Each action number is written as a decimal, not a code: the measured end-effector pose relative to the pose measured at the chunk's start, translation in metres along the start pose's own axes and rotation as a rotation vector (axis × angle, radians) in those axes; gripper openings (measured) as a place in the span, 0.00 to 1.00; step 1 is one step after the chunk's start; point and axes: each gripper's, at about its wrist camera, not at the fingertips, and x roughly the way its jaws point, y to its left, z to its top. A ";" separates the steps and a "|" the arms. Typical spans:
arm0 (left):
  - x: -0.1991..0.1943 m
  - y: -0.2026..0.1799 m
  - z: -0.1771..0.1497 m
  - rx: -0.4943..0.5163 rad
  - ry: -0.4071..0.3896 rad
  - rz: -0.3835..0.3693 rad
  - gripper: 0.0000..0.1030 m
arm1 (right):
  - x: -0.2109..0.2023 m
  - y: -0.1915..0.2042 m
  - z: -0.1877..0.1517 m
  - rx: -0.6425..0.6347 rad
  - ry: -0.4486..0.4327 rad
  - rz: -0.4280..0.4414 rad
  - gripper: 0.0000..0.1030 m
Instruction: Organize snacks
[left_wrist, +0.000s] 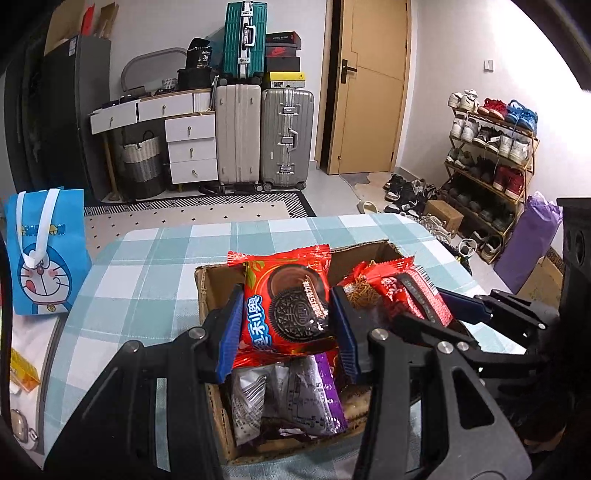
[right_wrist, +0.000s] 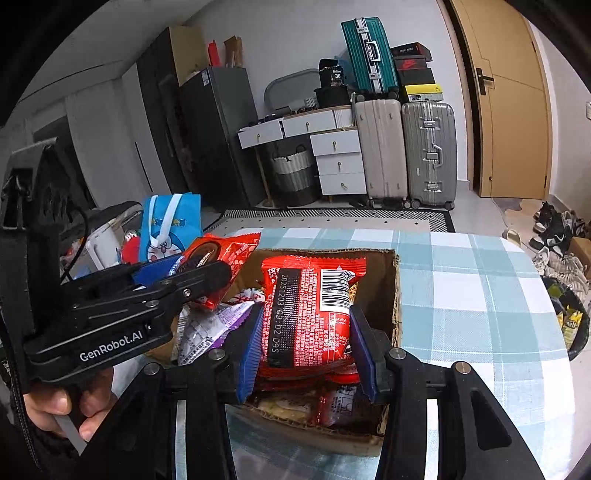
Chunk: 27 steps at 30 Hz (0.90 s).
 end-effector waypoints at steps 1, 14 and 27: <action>0.002 -0.003 -0.001 0.010 -0.002 0.003 0.41 | 0.002 -0.001 0.000 -0.004 0.002 -0.002 0.43; 0.025 -0.011 -0.002 0.019 0.006 0.028 0.42 | 0.009 -0.004 -0.006 -0.063 0.025 -0.039 0.47; -0.023 -0.005 -0.020 0.025 -0.032 0.008 0.98 | -0.039 -0.004 -0.025 -0.094 -0.046 -0.086 0.99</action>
